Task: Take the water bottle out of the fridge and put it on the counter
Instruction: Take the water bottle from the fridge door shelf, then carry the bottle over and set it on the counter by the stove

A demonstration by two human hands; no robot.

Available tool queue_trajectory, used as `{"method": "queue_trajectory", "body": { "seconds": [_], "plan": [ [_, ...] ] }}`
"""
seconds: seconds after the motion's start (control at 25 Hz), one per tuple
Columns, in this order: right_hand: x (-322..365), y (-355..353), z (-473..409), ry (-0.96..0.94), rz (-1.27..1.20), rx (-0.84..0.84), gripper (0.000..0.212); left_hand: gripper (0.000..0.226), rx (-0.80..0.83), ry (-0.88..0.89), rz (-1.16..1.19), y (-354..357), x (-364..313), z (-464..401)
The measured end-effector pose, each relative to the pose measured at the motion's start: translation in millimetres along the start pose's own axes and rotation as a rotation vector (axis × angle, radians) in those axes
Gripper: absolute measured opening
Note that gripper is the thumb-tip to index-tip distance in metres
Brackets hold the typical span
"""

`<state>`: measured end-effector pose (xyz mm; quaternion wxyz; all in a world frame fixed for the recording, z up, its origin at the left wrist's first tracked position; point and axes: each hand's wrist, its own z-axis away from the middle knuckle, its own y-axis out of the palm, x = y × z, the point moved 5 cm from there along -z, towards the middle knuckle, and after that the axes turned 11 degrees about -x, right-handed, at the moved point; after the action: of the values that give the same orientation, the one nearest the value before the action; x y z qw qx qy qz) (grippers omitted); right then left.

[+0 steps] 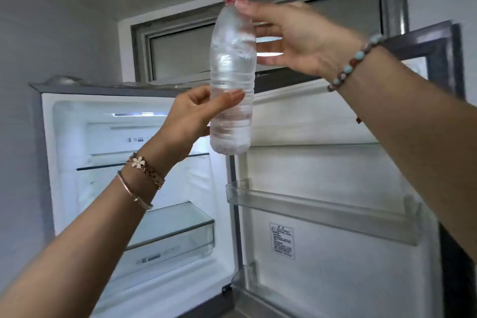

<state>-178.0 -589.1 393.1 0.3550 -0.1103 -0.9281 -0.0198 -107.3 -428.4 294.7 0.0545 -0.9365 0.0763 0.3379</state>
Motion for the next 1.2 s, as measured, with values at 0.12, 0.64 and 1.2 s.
{"method": "queue_trajectory", "body": {
  "seconds": [0.12, 0.64, 1.2],
  "plan": [
    [-58.3, 62.6, 37.0, 0.149, -0.140, 0.255, 0.033, 0.040, -0.078, -0.103, -0.018, -45.3, 18.4, 53.4],
    [-150.7, 225.2, 119.7, 0.247, -0.545, 0.769, 0.041, 0.045, -0.452, -0.245, -0.299, -171.8, 34.0, 177.0],
    [166.6, 357.4, 509.1, 0.099, -1.480, 1.920, 0.039, 0.032, -1.521, -0.342, -1.387, -91.9, -341.6, 575.2]
  ]
}}
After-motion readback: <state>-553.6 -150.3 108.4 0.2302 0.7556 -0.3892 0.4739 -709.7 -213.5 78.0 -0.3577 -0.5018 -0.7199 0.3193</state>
